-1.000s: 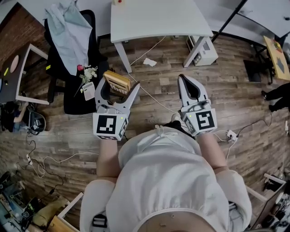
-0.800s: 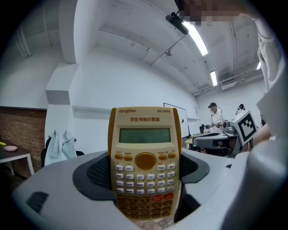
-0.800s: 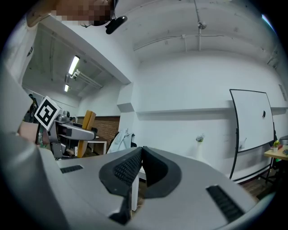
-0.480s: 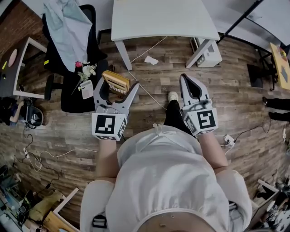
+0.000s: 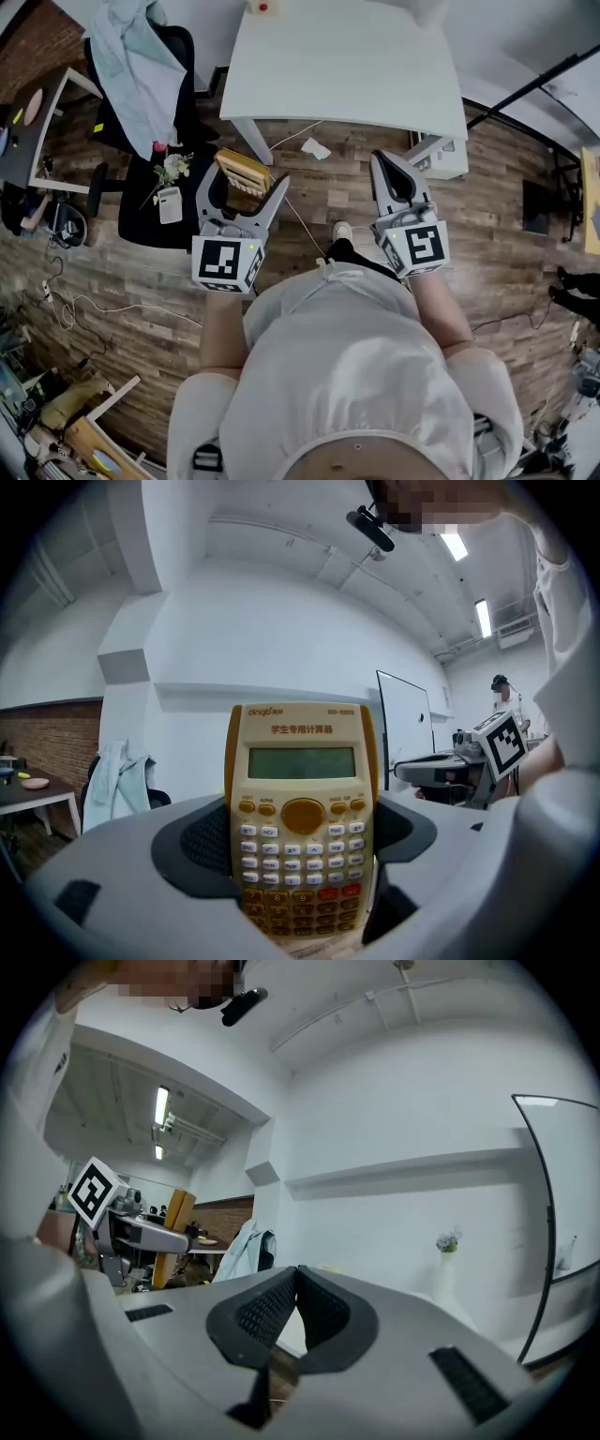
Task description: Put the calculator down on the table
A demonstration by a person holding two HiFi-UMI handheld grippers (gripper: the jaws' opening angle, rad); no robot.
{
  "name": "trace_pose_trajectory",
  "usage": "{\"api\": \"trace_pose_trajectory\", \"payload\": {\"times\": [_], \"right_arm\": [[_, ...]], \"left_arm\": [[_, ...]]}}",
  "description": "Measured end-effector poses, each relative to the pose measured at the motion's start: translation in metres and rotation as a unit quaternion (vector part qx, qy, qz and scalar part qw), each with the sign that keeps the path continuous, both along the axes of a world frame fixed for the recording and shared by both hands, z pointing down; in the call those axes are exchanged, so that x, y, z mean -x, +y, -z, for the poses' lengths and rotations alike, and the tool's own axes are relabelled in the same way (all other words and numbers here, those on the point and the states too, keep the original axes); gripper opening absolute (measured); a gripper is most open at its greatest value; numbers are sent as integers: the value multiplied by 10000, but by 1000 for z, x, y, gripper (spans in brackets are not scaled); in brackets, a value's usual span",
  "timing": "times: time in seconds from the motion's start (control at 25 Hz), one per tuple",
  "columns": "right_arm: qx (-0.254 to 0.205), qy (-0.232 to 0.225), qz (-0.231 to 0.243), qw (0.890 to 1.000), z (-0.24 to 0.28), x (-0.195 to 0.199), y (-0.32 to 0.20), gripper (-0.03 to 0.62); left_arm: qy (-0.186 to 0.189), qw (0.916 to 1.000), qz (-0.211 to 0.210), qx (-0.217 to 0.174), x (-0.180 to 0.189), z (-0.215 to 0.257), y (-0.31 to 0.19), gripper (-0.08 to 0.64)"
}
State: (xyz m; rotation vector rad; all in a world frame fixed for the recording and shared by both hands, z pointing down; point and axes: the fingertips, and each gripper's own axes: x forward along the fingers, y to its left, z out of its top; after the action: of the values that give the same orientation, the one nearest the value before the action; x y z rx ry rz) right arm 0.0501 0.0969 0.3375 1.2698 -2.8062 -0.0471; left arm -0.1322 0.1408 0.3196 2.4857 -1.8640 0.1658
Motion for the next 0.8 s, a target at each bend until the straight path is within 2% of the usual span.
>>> {"api": "trace_pose_trajectory", "payload": {"times": [0.2, 0.44, 0.8], "right_arm": [[-23, 65, 230, 9997, 2, -34, -74, 5], [152, 89, 304, 9994, -8, -62, -138, 5], [372, 151, 270, 9988, -30, -73, -207, 5]], "left_arm": [[32, 9998, 211, 0, -36, 4, -70, 408], [2, 9995, 281, 110, -66, 0, -132, 408], [-182, 9984, 253, 468, -75, -29, -201, 408]]}}
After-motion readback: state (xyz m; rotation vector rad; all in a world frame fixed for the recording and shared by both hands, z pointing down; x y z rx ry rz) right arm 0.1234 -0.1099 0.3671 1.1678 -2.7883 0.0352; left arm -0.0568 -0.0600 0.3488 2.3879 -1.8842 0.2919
